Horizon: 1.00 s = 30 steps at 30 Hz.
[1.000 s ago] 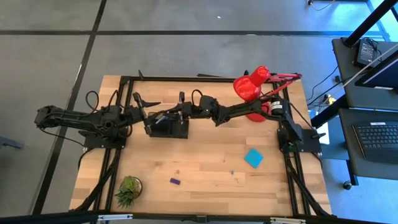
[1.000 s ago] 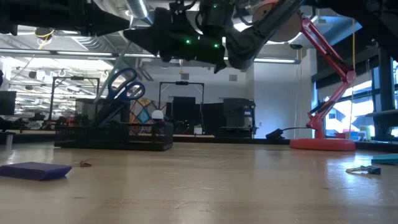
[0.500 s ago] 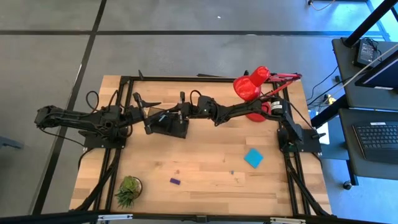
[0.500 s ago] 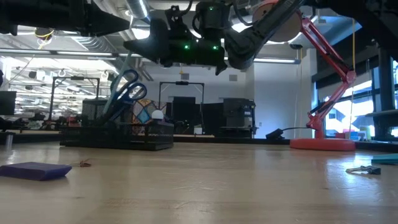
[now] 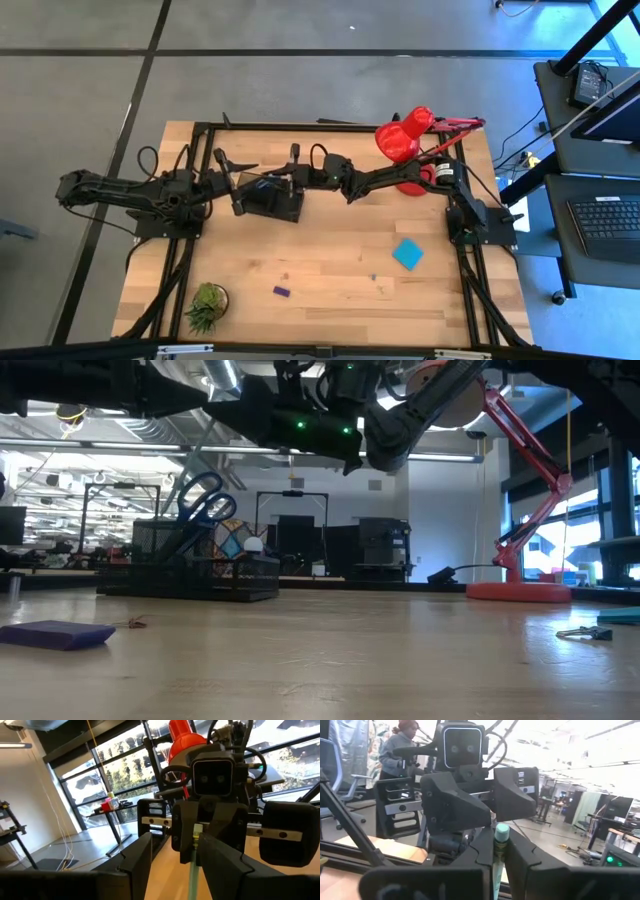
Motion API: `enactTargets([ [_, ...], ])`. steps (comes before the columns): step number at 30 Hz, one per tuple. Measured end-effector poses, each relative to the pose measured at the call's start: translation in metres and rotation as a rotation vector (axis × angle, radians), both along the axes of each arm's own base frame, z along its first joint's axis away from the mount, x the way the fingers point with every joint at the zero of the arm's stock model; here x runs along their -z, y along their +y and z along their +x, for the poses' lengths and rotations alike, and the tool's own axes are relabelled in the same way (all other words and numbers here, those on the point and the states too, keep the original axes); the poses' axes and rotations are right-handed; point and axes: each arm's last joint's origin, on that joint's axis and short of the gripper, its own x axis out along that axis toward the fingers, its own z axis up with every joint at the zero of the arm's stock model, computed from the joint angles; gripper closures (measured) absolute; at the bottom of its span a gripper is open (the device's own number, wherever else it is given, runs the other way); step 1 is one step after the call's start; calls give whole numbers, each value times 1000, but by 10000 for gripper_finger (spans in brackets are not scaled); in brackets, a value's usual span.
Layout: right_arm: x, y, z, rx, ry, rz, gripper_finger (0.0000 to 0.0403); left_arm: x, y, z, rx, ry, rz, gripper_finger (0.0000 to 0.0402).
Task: Pick and place office supplies into organizer
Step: Put the blue pencil into the black desk organizer
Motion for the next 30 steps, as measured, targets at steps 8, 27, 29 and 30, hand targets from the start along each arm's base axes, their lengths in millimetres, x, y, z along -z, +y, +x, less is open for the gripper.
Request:
enactTargets([
  [8,5,-1,1,12,54,9,376,2,0,0,1,18,1,246],
  [27,19,-7,2,69,200,36,368,1,0,0,3,7,-5,245],
  [29,19,-7,2,69,199,34,369,1,0,0,3,7,-5,245],
  [30,19,-7,2,69,200,33,369,1,0,0,3,7,-5,245],
])
